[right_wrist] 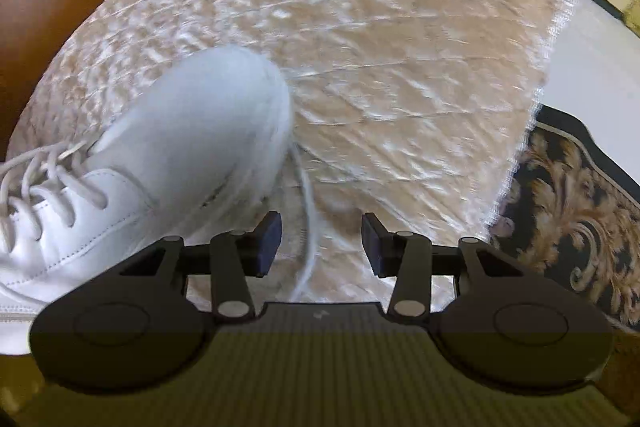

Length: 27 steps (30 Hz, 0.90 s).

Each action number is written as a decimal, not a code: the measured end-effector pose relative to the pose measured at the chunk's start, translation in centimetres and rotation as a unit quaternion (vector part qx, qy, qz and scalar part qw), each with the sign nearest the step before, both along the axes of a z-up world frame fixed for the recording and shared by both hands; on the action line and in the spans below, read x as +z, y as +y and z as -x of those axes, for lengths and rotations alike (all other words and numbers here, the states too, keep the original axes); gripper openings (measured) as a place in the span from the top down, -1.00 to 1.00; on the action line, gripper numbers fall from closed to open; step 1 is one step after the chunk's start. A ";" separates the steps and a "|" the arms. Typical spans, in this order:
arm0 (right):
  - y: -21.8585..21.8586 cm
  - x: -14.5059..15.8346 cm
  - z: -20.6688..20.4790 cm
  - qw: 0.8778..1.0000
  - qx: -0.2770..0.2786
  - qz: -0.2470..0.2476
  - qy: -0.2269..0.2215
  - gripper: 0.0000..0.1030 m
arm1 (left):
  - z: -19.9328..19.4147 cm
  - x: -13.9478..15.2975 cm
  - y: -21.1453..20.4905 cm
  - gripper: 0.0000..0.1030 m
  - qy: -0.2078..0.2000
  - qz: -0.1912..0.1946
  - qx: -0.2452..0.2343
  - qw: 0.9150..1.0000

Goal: Lace up shoes with both hands

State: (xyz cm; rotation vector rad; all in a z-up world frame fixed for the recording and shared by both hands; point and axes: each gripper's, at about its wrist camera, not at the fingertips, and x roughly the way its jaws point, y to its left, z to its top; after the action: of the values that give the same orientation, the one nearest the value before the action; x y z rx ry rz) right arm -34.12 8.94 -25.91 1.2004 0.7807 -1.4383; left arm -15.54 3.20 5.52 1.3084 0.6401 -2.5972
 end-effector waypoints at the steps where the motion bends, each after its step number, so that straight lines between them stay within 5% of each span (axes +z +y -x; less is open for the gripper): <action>1: -0.1 -0.2 -0.1 1.000 0.005 0.004 -0.002 0.01 | 0.1 0.0 0.2 -0.13 0.000 -0.002 -0.008 1.000; 3: -0.5 -0.7 -0.4 1.000 0.006 0.002 0.002 0.03 | 0.1 0.1 0.8 -0.13 -0.002 -0.002 -0.026 1.000; 11: -0.7 -1.2 -0.4 0.999 -0.005 0.005 0.032 0.81 | -0.2 -0.2 1.0 -0.32 -0.007 -0.034 -0.046 0.998; 18: -0.1 1.9 -0.8 0.998 -0.001 0.057 0.041 0.89 | -0.2 -0.6 -0.2 -0.35 -0.050 -0.050 -0.011 0.997; 23: 0.5 6.7 -2.2 0.992 0.041 0.117 -0.020 0.89 | 0.5 -0.7 1.0 -0.49 -0.038 -0.048 -0.045 0.997; 27: 0.5 11.4 -4.5 0.971 0.162 0.144 -0.098 0.89 | 1.4 -1.3 1.7 -0.57 -0.029 -0.059 -0.066 0.996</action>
State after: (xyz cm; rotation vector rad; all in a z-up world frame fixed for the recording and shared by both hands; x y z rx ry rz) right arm -29.61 9.45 -14.46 0.9260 0.5756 -1.1008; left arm -16.93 4.93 4.26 1.5038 0.7314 -2.6486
